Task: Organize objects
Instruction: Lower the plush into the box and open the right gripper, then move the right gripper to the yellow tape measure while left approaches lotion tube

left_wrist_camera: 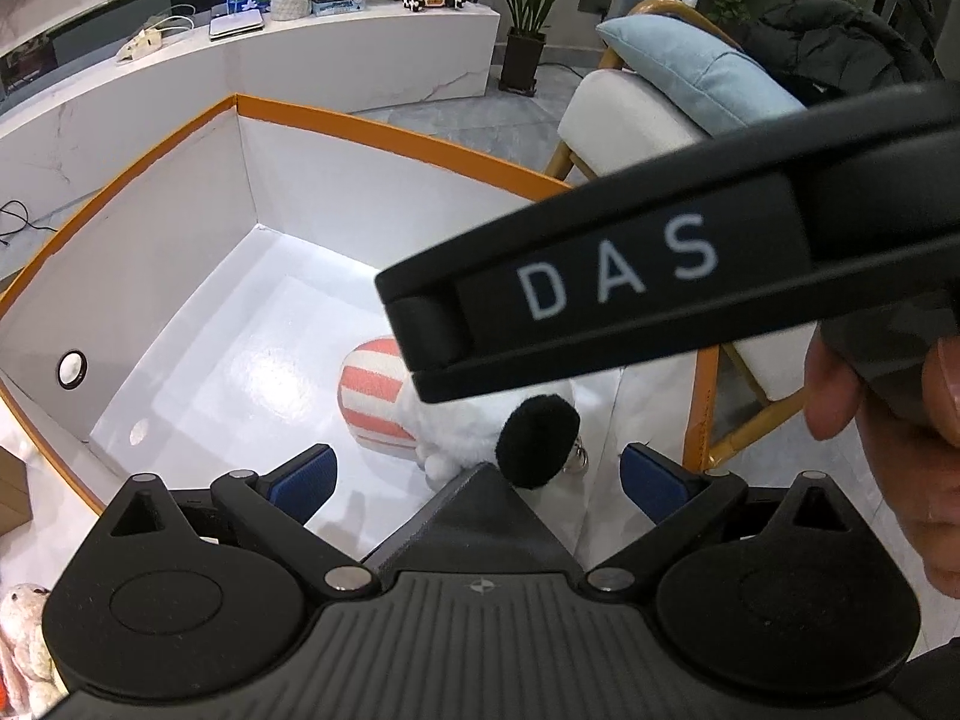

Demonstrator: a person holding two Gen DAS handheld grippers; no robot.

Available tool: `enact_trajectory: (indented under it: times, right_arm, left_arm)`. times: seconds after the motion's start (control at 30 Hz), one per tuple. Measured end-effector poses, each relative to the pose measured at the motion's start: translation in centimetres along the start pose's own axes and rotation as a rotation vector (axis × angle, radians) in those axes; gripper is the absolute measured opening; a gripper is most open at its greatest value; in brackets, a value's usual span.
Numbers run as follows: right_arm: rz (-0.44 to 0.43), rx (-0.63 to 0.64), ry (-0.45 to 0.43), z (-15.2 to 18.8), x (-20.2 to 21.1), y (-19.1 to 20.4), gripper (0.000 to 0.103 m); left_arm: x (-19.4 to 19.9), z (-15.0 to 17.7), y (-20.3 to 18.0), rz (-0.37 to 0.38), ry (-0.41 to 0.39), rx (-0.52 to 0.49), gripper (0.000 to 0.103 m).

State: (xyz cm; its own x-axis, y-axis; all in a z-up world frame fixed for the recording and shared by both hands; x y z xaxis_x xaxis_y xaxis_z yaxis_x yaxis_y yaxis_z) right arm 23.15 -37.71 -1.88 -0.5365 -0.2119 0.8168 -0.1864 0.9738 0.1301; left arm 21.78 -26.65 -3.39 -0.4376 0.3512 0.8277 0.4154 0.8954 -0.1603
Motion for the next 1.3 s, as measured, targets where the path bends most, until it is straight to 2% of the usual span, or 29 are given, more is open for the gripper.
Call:
enact_trajectory:
  times: [0.23, 0.3, 0.63, 0.83, 1.13, 1.23, 1.3]
  right_arm:
    - [-0.004, -0.01, -0.024, -0.2, 0.5, -0.3, 0.091]
    - [-0.003, -0.015, -0.039, -0.2, 0.8, -0.2, 0.091]
    - [-0.033, -0.016, -0.105, -1.0, 1.8, 0.8, 0.091]
    - [-0.066, 0.03, -0.145, -1.1, 2.5, 2.8, 0.091]
    - [-0.091, 0.162, -0.168, -0.2, 2.6, 7.6, 0.091]
    - [-0.109, 0.199, -0.183, 0.2, 2.8, 9.1, 0.091]
    - [-0.125, 0.212, -0.198, 0.5, 3.1, 10.1, 0.091]
  left_arm:
    - [0.9, -0.7, 1.1, 0.028, -0.077, 0.021, 0.103]
    - [1.4, -0.7, 1.9, 0.017, -0.096, 0.022, 0.103]
    - [7.7, 1.6, 5.1, -0.016, -0.189, 0.035, 0.103]
    - [10.5, 4.2, 8.9, -0.079, -0.209, 0.016, 0.103]
    - [12.6, 8.4, 14.8, -0.178, -0.21, 0.005, 0.103]
    - [13.0, 9.8, 16.4, -0.188, -0.212, -0.021, 0.103]
    - [12.8, 11.0, 17.3, -0.165, -0.207, -0.044, 0.103]
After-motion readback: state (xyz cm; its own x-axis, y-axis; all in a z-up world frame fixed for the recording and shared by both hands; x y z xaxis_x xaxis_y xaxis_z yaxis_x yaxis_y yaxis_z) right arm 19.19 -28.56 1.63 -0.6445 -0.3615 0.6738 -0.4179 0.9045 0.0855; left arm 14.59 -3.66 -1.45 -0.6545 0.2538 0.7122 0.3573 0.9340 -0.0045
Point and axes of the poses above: each gripper's, at about its wrist camera, not at the fingertips, and x roughly against the way its jaws point, y to its left, z to its underside, the point moved 5 cm from there along -x, roughly the way its jaws point
